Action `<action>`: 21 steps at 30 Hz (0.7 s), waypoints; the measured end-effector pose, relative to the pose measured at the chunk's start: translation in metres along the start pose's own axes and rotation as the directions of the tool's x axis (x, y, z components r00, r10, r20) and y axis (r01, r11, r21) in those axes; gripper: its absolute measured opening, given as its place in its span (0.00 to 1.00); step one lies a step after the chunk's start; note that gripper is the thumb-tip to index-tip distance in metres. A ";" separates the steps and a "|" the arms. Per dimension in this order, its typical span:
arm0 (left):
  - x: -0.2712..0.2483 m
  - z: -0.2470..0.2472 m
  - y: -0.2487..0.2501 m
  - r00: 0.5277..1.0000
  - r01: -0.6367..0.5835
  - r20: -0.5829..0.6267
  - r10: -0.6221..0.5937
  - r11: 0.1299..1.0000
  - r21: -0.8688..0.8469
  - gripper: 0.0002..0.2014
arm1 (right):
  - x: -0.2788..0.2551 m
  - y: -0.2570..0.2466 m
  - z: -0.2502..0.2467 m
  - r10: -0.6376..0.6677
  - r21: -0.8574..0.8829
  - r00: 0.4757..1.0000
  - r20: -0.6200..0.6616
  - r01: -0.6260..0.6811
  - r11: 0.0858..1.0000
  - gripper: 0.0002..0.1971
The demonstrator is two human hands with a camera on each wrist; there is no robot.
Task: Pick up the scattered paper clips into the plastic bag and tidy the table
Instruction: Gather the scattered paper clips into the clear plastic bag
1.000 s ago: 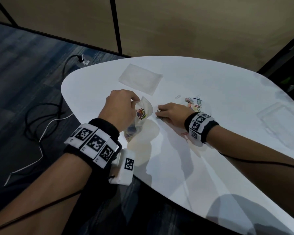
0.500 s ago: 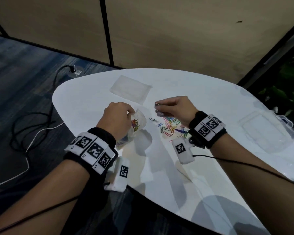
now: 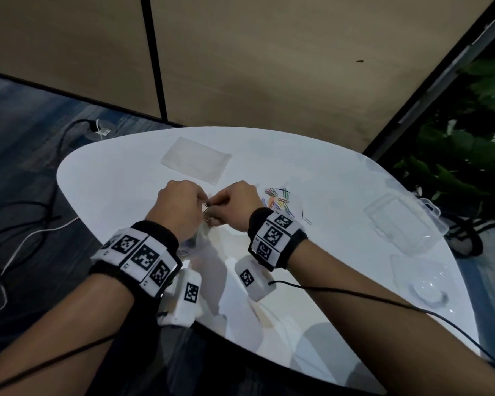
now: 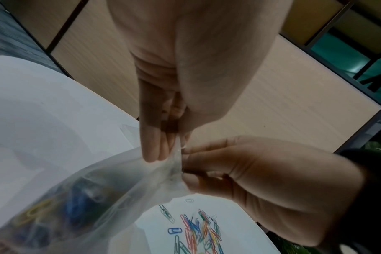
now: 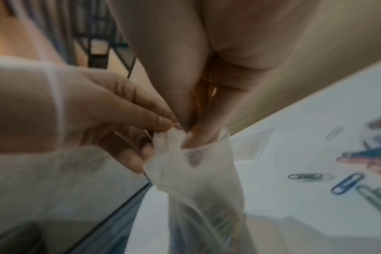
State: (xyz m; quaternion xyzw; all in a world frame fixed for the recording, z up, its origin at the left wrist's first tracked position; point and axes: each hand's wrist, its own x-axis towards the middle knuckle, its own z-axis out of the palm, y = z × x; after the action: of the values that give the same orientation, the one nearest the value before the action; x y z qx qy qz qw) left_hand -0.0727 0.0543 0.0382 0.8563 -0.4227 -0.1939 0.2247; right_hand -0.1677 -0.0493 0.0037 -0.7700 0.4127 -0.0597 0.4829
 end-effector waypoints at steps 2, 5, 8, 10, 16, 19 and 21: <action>-0.002 0.000 0.001 1.000 -0.016 0.007 0.016 1.000 0.001 0.13 | -0.003 -0.002 -0.001 -0.064 -0.108 0.997 -0.038 0.060 0.992 0.05; -0.004 -0.001 0.001 1.000 -0.029 -0.001 0.029 1.000 0.004 0.14 | -0.005 -0.002 0.002 -0.148 -0.247 0.988 -0.043 0.133 0.960 0.08; -0.003 -0.003 0.001 1.000 -0.024 -0.009 0.024 1.000 0.007 0.14 | -0.006 -0.001 0.004 -0.195 -0.314 0.981 -0.007 0.183 0.932 0.10; -0.003 -0.005 0.000 1.000 -0.025 -0.009 0.026 1.000 0.013 0.14 | -0.007 -0.002 0.004 -0.246 -0.332 0.969 0.018 0.238 0.913 0.08; -0.002 -0.006 -0.004 1.000 -0.010 -0.016 0.010 1.000 -0.012 0.13 | -0.008 -0.003 -0.001 -0.326 -0.332 0.922 0.208 0.380 0.863 0.16; 0.001 -0.005 -0.016 1.000 0.014 -0.022 -0.016 0.998 -0.060 0.13 | 0.004 0.005 -0.020 -0.252 0.063 0.968 -0.016 0.253 0.965 0.20; 0.005 -0.005 -0.022 0.999 0.031 -0.007 -0.032 0.995 -0.091 0.12 | 0.020 0.016 -0.034 -0.159 0.058 0.979 -0.127 0.167 0.984 0.20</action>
State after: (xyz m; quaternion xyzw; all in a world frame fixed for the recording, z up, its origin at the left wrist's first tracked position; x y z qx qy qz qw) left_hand -0.0534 0.0636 0.0292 0.8526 -0.3989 -0.2128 0.2622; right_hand -0.1808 -0.0901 0.0030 -0.7791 0.3747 -0.1601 0.4764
